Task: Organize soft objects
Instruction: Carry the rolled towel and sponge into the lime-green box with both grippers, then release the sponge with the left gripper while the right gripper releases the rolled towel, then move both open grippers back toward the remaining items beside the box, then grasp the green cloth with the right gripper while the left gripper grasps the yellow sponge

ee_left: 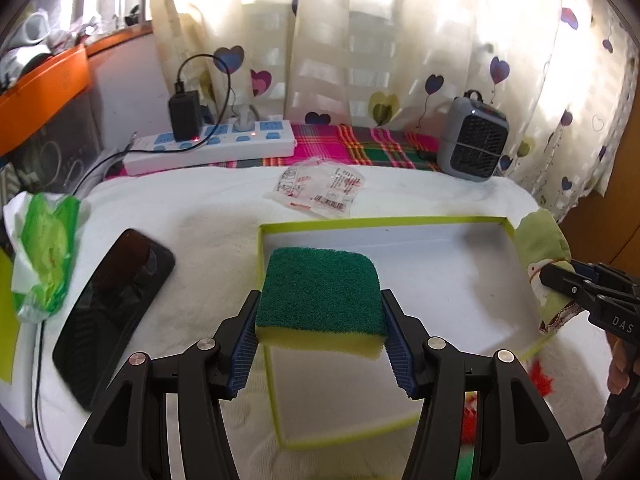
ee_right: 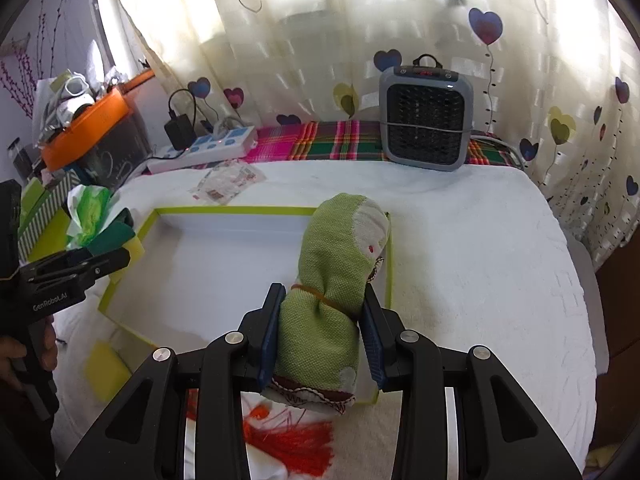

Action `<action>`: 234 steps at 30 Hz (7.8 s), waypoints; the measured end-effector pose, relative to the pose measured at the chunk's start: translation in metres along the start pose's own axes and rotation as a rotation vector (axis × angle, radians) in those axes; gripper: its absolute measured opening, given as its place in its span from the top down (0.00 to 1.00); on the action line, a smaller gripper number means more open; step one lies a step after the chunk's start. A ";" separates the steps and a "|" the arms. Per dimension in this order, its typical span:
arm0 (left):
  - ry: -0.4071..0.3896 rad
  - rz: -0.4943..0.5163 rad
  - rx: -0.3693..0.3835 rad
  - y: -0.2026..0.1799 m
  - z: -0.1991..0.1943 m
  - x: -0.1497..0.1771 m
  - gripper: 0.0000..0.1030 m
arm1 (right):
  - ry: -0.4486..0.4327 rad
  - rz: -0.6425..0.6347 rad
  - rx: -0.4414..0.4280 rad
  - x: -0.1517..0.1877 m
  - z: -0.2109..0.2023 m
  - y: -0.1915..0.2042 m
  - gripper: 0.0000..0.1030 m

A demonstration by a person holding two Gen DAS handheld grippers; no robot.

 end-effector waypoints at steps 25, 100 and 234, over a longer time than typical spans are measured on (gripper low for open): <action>0.036 0.067 -0.051 -0.018 0.049 0.005 0.45 | 0.083 -0.065 0.044 0.011 0.042 -0.003 0.63; 0.049 -0.042 0.024 -0.015 0.036 0.005 0.36 | -0.015 0.017 0.053 0.014 0.014 -0.004 0.42; 0.046 -0.105 0.002 0.019 -0.093 0.113 0.36 | -0.235 -0.105 -0.218 0.098 -0.111 0.146 0.91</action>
Point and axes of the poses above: each gripper's, at about its wrist camera, not at the fingertips, and z roughly the way its jaws point, y to its left, x to its underside, the point moved 8 cm from there along z, roughly the way its jaws point, and after that the axes turned 11 degrees about -y, right-handed, at the moved point
